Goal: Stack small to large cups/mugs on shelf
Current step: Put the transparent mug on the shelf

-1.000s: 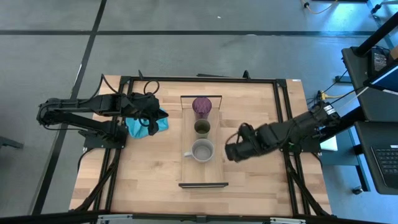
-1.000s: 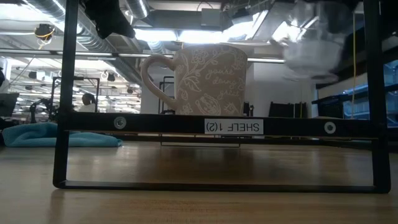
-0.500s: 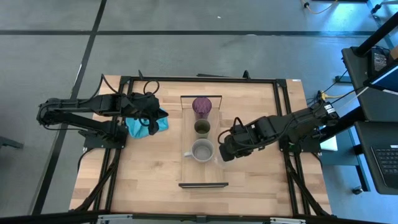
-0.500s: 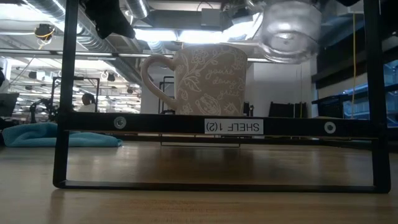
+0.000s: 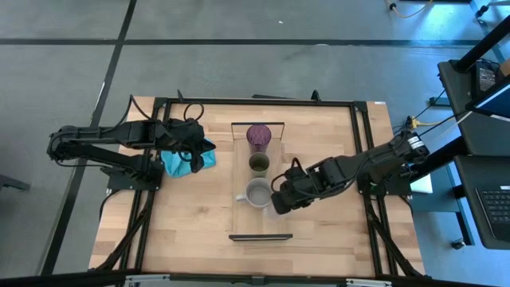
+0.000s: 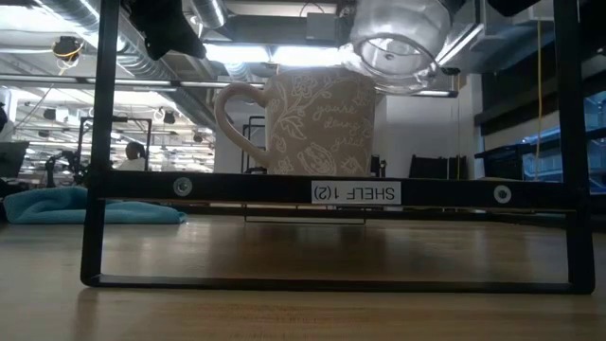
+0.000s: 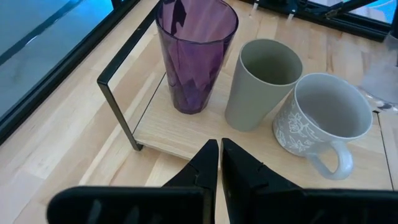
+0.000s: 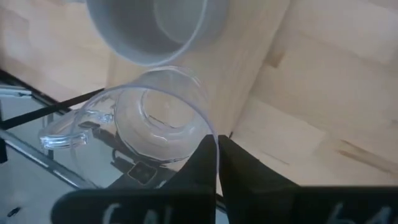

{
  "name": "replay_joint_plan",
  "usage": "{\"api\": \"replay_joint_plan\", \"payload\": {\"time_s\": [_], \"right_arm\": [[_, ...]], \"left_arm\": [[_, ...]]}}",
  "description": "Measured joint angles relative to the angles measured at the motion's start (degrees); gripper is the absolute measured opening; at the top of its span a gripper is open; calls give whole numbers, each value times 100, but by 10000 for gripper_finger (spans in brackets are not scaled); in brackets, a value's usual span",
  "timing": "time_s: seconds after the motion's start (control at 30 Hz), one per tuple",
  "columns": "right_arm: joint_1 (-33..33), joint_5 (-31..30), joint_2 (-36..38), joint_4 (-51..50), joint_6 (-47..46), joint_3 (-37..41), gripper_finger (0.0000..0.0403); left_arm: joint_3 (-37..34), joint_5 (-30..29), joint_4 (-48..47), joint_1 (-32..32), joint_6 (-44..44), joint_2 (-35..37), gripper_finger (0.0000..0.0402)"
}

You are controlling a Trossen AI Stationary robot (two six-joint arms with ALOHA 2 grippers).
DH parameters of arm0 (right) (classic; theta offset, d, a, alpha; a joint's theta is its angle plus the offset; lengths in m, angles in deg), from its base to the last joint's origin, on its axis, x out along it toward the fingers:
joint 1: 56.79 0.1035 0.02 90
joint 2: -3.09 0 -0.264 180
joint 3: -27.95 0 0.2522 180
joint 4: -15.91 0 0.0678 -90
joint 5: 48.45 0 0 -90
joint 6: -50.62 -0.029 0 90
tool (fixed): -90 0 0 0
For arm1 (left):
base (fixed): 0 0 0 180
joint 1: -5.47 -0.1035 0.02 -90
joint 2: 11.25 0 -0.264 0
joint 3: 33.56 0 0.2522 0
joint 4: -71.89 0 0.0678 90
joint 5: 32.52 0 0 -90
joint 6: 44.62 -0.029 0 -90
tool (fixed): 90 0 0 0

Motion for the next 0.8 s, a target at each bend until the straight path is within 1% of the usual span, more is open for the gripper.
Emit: {"api": "replay_joint_plan", "payload": {"time_s": [0.47, 0.63, 0.8], "right_arm": [[510, -63, -34, 365, -494, 0, 10], [536, -192, -35, 467, -591, 0, 10], [516, -226, -155, 703, -477, 0, 10]], "left_arm": [[0, 0, 0, 0, 0, 0, 14], [0, -2, 0, 2, -26, -2, 14], [0, -2, 0, 2, -31, -2, 14]]}}
